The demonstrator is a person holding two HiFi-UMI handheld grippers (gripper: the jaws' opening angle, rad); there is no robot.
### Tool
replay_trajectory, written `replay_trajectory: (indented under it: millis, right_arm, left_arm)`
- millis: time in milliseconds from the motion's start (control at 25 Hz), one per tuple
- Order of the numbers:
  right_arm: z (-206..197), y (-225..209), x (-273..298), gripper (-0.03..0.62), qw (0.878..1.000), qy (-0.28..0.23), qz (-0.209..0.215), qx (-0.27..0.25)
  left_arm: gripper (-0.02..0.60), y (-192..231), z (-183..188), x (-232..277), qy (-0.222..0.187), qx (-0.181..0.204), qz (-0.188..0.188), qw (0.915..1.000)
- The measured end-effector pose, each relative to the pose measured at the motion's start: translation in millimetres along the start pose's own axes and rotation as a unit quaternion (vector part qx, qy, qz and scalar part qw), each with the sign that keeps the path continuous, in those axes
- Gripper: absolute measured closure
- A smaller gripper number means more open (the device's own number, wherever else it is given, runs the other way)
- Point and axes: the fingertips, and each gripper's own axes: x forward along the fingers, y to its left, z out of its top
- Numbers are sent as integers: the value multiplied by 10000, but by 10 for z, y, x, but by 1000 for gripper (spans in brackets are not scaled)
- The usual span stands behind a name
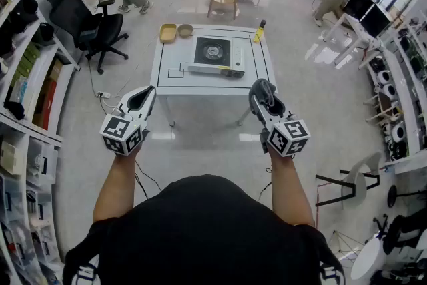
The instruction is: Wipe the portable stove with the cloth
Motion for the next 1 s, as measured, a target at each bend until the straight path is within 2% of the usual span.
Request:
replay_trajectory:
  millis: [360,640,1000]
  right_arm:
    - [-86,176,124,398,9999,67,-91,-78]
    - [-58,253,271,396,9999,27,-140,27]
    - [-152,14,538,396,9994,175,-270,130]
  left_arm:
    - [554,297,-208,-146,119,23,83,9999]
    - [554,482,-249,-132,69,-78,-50,9999]
    - [552,684,-387,131,201,-138,-90,9997]
